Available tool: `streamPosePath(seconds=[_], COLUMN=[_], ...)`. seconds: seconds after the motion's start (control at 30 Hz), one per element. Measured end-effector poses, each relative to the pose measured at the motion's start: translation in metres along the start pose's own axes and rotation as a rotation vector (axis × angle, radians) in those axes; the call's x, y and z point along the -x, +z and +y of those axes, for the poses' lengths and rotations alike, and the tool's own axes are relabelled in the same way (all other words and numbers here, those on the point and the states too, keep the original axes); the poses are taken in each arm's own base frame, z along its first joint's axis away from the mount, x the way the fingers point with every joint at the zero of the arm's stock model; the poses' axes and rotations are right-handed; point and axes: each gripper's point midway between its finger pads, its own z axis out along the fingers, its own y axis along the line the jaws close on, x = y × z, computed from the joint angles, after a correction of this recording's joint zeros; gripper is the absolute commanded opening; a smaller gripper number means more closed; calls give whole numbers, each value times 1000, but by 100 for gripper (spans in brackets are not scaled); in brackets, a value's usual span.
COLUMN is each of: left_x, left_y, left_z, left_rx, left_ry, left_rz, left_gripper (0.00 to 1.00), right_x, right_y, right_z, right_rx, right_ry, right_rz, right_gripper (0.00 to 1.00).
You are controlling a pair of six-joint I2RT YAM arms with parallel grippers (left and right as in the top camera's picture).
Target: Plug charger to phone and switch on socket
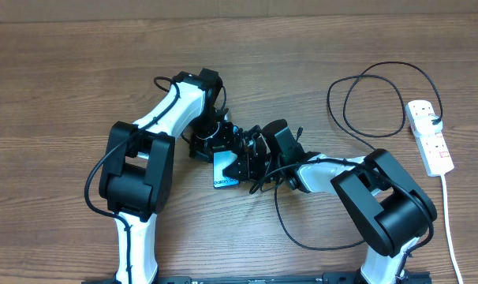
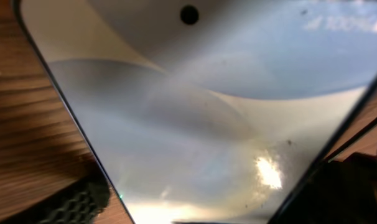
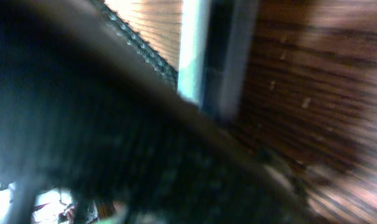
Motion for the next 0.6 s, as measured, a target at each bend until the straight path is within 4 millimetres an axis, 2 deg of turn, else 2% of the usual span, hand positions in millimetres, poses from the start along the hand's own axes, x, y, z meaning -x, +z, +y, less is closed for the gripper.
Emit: streamPosePath(seconds=[0.27,0.47,0.6], left_x=[1,4,12], left_y=[-2,-9,-30], left_z=[1,-18,-39], left_rx=[-3,-141,-337], left_ry=[-8,66,133], left_rz=[-1,-2,-30], left_gripper=[100,88,79], right_x=[2,10,30], right_y=[-3,-18,-38], right_z=[2,12,28], right_rx=[23,133,253], right_ry=[21,37,40], right_rz=[6,21,-10], right_gripper=[4,4,4])
